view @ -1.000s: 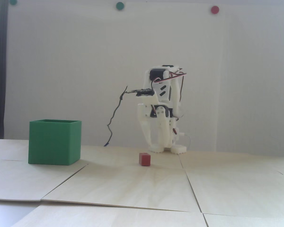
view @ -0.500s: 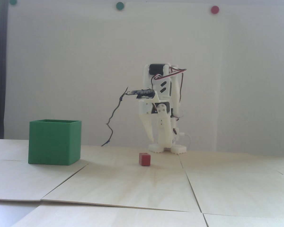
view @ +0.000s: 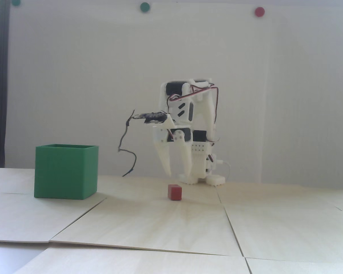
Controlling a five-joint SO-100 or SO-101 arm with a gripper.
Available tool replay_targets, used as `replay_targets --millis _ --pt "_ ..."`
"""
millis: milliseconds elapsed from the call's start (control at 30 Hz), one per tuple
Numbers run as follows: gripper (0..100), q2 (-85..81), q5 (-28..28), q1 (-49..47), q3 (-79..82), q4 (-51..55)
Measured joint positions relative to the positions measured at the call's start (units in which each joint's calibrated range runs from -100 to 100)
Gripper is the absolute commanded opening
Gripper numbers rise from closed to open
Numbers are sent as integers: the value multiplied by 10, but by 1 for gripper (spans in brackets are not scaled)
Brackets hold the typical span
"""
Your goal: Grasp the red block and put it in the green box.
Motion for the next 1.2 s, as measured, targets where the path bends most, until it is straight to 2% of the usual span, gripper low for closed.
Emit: replay_targets --millis 367,667,1200 --pt "17 12 55 21 0 -11" --pt "17 12 144 22 0 -11" --pt "17 12 149 -5 -17 -11"
